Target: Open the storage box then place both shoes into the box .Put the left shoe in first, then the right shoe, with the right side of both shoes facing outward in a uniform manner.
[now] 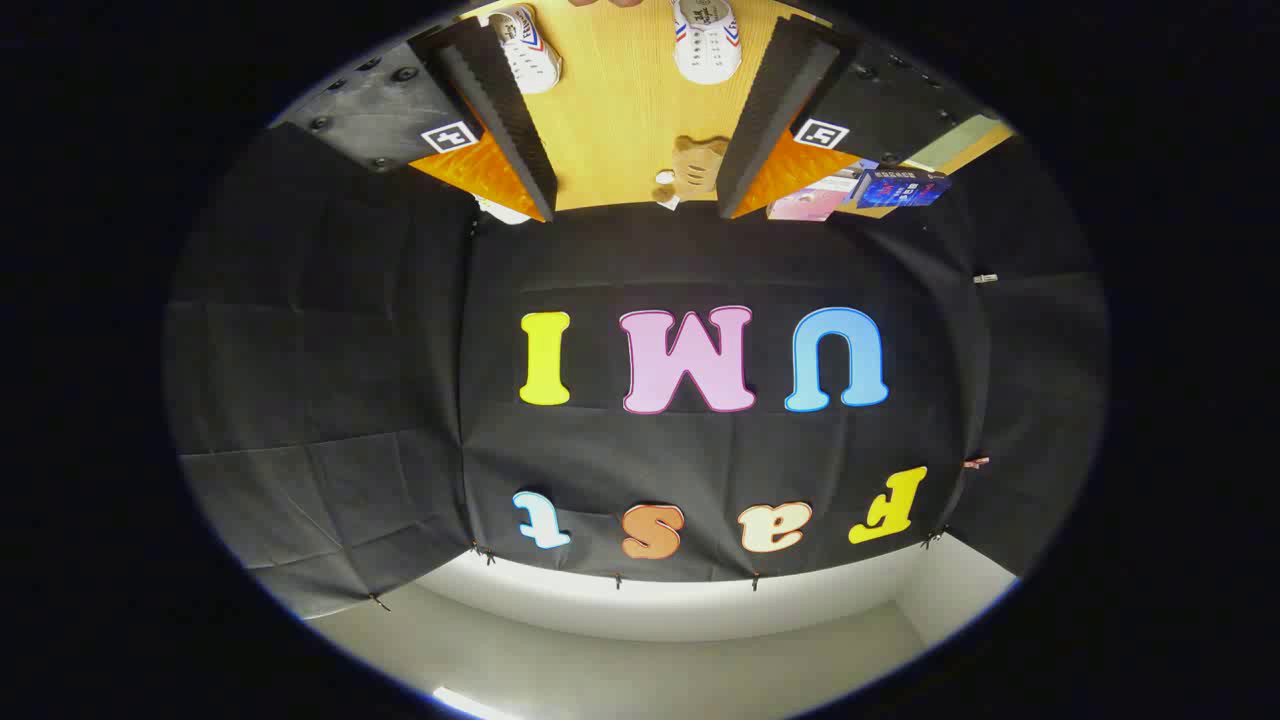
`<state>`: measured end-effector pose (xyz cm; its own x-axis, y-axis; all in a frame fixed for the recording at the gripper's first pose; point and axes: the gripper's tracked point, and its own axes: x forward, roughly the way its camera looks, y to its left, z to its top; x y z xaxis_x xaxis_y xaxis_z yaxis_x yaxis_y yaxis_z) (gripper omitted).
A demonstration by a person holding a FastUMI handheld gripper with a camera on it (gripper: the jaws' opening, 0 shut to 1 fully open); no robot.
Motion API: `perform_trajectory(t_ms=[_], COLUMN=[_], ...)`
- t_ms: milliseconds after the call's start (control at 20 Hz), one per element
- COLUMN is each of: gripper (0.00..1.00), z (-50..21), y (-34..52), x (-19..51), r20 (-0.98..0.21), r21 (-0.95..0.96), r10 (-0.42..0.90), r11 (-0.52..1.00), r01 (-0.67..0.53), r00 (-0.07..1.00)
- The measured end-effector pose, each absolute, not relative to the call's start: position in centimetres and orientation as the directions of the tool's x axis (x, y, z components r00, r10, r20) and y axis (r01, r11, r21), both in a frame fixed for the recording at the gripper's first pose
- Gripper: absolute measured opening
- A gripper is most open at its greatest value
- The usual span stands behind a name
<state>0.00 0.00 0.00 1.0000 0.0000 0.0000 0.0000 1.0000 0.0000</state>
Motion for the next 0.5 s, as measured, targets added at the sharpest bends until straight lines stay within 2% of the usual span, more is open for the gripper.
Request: perform_trajectory(t_ms=[500], gripper=[0.98], z=[-0.9], y=[1.4], x=[0.1], r20=[-0.024], r21=[0.011], r10=[0.004], r11=[1.000], r01=[-0.003], r00=[1.000])
